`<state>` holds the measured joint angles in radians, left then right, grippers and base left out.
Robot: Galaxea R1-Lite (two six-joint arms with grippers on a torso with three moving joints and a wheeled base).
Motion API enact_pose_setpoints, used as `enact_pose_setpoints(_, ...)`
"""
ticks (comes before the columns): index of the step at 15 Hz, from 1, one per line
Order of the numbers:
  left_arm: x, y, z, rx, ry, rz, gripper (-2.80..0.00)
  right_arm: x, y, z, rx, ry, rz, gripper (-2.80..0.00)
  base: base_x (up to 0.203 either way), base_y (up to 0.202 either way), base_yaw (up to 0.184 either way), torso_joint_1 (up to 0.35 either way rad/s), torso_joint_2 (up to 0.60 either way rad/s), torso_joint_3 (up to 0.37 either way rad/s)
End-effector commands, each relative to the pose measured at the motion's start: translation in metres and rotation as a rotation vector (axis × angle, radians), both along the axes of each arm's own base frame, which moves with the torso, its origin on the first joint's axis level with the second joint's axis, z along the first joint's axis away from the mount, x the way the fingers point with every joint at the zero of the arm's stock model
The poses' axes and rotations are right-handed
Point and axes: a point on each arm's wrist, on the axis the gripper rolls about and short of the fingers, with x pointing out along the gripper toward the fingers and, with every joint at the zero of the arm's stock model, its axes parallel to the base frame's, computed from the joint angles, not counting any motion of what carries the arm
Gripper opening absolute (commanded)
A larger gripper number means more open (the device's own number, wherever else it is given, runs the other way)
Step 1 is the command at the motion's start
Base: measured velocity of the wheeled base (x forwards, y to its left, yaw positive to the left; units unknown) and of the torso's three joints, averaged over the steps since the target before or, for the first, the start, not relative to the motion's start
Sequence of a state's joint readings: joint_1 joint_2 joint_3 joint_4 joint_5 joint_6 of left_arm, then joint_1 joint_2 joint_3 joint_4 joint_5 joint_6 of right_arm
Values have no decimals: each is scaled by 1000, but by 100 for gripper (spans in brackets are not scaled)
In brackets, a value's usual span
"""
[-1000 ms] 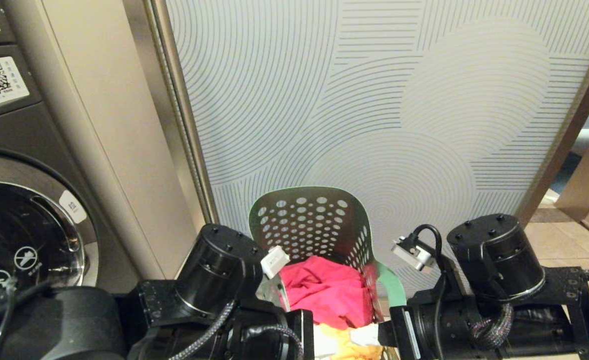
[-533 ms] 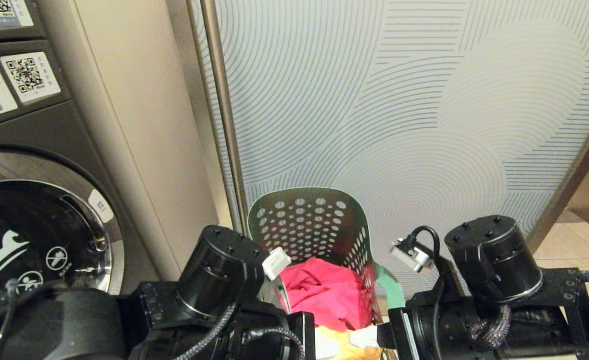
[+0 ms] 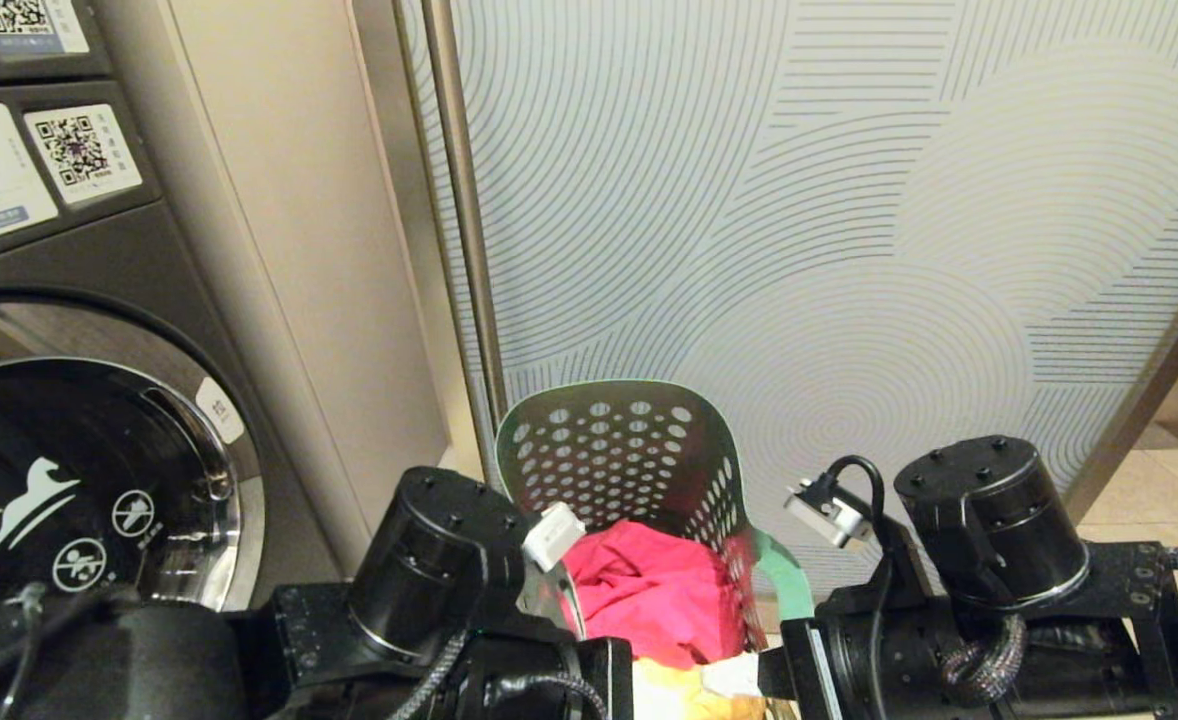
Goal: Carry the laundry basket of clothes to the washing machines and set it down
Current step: Pick up the clothes basket and put it beside the washing machine
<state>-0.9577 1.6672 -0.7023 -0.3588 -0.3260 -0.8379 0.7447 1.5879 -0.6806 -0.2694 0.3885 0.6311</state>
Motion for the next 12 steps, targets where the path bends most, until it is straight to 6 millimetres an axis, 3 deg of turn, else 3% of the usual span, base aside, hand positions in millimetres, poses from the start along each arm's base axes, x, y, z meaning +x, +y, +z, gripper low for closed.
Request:
enact_pose_setpoints(1,-1,1,-4,-12,-4,-1,-280,-1,0,-2,-1,8,1,-280,0,0,0,0,0,0)
enact_pose_setpoints(12,0,-1,-7,-14,-3,-4,-280,0,0,-4,-2,9,1,-280,0,0,0,0,0,0)
